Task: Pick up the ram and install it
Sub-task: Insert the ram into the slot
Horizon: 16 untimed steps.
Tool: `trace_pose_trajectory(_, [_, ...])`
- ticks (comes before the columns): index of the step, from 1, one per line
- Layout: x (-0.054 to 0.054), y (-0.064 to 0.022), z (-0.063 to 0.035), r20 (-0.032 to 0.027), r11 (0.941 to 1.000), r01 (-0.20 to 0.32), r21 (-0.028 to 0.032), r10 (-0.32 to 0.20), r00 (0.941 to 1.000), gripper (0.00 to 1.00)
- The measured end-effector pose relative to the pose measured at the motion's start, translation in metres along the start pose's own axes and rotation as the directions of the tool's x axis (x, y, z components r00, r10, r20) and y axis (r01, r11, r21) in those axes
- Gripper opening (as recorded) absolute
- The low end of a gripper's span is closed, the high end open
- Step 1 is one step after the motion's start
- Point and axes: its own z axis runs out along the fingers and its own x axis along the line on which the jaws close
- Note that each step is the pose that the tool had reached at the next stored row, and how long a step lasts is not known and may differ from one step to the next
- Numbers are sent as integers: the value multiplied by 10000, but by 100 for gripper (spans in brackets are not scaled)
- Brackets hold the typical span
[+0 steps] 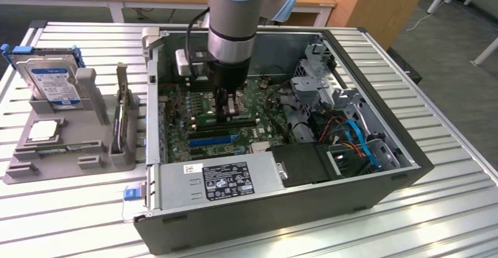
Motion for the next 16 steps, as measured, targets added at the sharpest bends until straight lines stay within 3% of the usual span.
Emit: trace_pose_trajectory(16, [1, -26, 2, 2, 10000, -8, 1, 8, 10000, 14])
